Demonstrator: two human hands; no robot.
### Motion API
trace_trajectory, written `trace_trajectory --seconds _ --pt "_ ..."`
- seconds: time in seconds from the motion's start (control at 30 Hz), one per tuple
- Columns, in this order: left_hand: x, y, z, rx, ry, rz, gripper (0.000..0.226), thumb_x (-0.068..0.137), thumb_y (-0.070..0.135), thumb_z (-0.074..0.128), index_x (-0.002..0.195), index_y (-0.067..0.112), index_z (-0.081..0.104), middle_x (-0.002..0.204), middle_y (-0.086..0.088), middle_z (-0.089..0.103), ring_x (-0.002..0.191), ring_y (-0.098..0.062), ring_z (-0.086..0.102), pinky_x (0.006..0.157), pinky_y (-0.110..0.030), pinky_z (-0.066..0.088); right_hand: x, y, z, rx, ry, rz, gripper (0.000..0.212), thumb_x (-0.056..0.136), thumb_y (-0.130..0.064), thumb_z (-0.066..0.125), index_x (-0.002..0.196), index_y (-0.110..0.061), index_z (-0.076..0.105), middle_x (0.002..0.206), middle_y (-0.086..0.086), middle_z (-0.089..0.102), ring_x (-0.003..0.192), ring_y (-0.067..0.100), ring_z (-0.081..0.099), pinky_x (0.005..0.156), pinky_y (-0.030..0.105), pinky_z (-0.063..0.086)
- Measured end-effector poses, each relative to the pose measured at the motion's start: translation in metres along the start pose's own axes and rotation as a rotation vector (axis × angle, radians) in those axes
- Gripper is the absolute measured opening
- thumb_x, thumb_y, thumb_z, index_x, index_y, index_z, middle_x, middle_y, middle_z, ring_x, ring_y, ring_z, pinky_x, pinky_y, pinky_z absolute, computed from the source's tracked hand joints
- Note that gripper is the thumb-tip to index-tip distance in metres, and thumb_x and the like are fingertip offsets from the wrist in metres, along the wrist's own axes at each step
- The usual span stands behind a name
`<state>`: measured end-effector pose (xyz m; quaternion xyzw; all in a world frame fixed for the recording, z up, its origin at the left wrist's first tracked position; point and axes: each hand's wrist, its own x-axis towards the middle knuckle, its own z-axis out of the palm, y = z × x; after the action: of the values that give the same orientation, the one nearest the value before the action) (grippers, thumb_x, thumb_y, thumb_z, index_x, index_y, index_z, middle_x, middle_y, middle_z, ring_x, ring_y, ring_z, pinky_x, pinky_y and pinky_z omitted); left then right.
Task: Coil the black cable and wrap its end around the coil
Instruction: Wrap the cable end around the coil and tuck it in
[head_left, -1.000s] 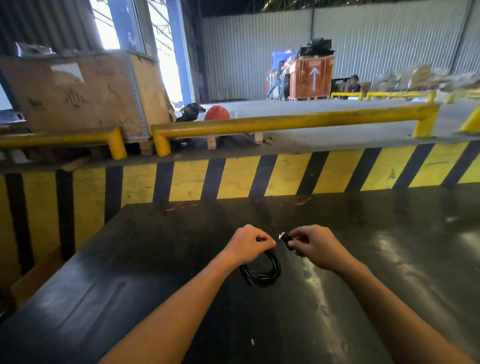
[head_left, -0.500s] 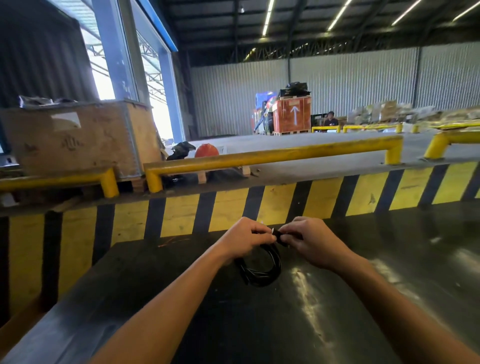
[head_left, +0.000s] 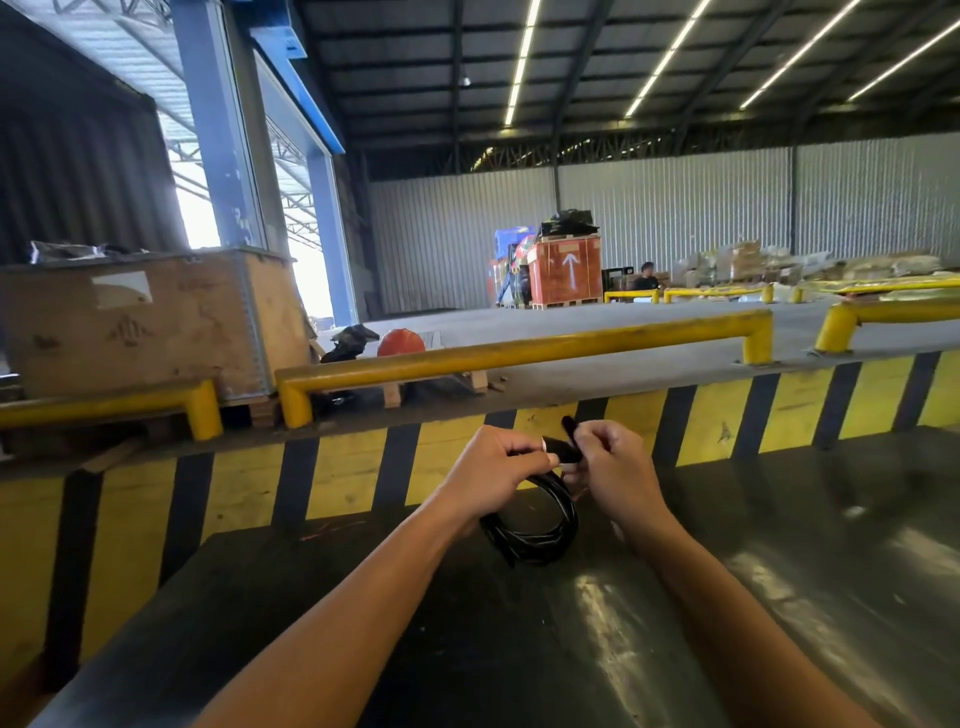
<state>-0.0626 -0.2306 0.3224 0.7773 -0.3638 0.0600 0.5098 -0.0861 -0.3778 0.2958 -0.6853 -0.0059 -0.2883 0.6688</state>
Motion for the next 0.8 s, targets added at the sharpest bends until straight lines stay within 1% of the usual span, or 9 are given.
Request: trace_trajectory --seconds 0.13,0.23,0.3,0.37,0.4,0.5,0.6,0.67,0.8 --pt "-0.003 0.002 -0.004 0.003 0.000 -0.001 0.015 0.087 0.010 0.062 0.079 0.001 0.072 0.051 0.014 0.062 0.043 0.006 0.049 0.043 -0.003 0.032 0.003 0.000 -0.011 -0.020 -0.105 -0.041 0.023 0.088 -0.008 0.060 0.109 -0.010 0.053 0.097 0.001 0.063 0.070 0.009 0.072 0.059 0.018 0.056" --pt "-0.005 0.002 -0.003 0.058 -0.005 0.009 0.018 0.088 0.015 0.063 0.078 0.002 0.072 0.061 -0.002 0.064 0.046 0.003 0.049 0.046 -0.007 0.035 0.003 -0.004 -0.020 -0.214 -0.147 -0.168 0.008 0.087 -0.008 0.061 0.094 -0.009 0.063 0.088 0.010 0.070 0.071 0.014 0.072 0.062 0.019 0.057" --pt "-0.005 0.000 -0.001 0.151 0.002 0.033 0.018 0.087 0.020 0.064 0.080 0.006 0.073 0.071 -0.010 0.067 0.058 -0.006 0.057 0.058 -0.017 0.044 0.004 -0.007 -0.026 -0.244 -0.097 -0.216 0.006 0.086 -0.009 0.063 0.090 -0.011 0.066 0.083 0.006 0.070 0.074 0.016 0.071 0.062 0.019 0.058" --pt "-0.005 -0.004 0.000 0.192 0.025 0.040 0.014 0.087 0.023 0.065 0.083 0.014 0.075 0.077 -0.001 0.072 0.072 -0.011 0.065 0.073 -0.026 0.050 0.007 -0.009 -0.032 -0.275 -0.025 -0.272 0.007 0.084 -0.010 0.065 0.090 -0.015 0.066 0.084 0.002 0.068 0.076 0.015 0.069 0.062 0.020 0.058" --pt "-0.005 -0.005 0.000 0.190 0.044 0.042 0.012 0.086 0.024 0.066 0.083 0.017 0.075 0.077 0.005 0.072 0.073 -0.008 0.066 0.074 -0.025 0.051 0.008 -0.010 -0.035 -0.334 0.002 -0.320 0.008 0.084 -0.012 0.066 0.092 -0.015 0.066 0.086 0.003 0.069 0.076 0.013 0.068 0.062 0.021 0.058" --pt "-0.004 -0.003 -0.003 0.152 0.118 0.065 0.009 0.085 0.027 0.067 0.080 0.026 0.074 0.070 0.019 0.070 0.065 0.004 0.063 0.063 -0.009 0.045 0.009 -0.010 -0.039 -0.575 0.027 -0.498 0.016 0.082 -0.013 0.069 0.098 -0.010 0.066 0.093 0.010 0.071 0.079 0.018 0.068 0.067 0.027 0.057" --pt "-0.003 0.000 -0.001 0.069 0.162 0.069 0.010 0.085 0.030 0.066 0.090 0.024 0.072 0.074 0.012 0.070 0.057 0.004 0.059 0.056 -0.012 0.044 0.005 -0.008 -0.034 -0.675 -0.016 -0.647 0.016 0.083 -0.012 0.068 0.097 -0.006 0.064 0.090 0.012 0.072 0.078 0.022 0.068 0.068 0.036 0.059" --pt "-0.003 0.002 0.003 0.003 0.167 0.065 0.013 0.085 0.032 0.066 0.092 0.023 0.071 0.073 0.004 0.070 0.051 0.001 0.054 0.049 -0.018 0.043 0.002 -0.007 -0.028 -0.666 -0.026 -0.701 0.012 0.082 -0.011 0.069 0.091 -0.006 0.064 0.084 0.010 0.071 0.073 0.018 0.066 0.063 0.026 0.056" --pt "-0.005 0.000 0.007 -0.077 0.185 0.065 0.016 0.086 0.031 0.064 0.095 0.020 0.070 0.080 -0.008 0.070 0.061 -0.017 0.058 0.047 -0.025 0.043 0.000 -0.007 -0.021 -0.578 -0.001 -0.689 0.011 0.078 -0.005 0.072 0.082 -0.009 0.063 0.077 0.001 0.065 0.069 0.016 0.066 0.060 0.011 0.048"
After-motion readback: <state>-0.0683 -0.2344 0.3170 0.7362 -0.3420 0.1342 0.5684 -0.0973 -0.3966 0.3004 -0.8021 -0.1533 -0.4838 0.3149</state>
